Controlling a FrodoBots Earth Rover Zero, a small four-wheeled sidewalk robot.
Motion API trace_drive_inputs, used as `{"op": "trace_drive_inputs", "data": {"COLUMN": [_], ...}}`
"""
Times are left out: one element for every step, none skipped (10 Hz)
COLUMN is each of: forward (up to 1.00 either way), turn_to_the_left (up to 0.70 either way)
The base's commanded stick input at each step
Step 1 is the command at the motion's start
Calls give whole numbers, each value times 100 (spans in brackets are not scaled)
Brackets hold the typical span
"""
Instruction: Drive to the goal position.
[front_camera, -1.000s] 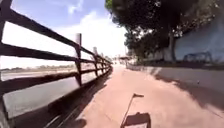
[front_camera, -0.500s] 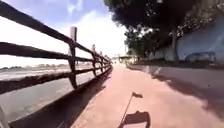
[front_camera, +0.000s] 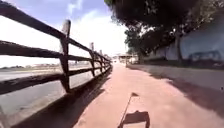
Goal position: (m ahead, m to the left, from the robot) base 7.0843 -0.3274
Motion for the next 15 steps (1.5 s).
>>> {"op": "trace_drive_inputs", "data": {"forward": [70,70,70,70,70,70,70,70,70,70,70,70,70,70,70], "turn_to_the_left": [-8,-8,-8,-8,-8,-8,-8,-8,-8,-8,-8,-8,-8,-8,-8]}}
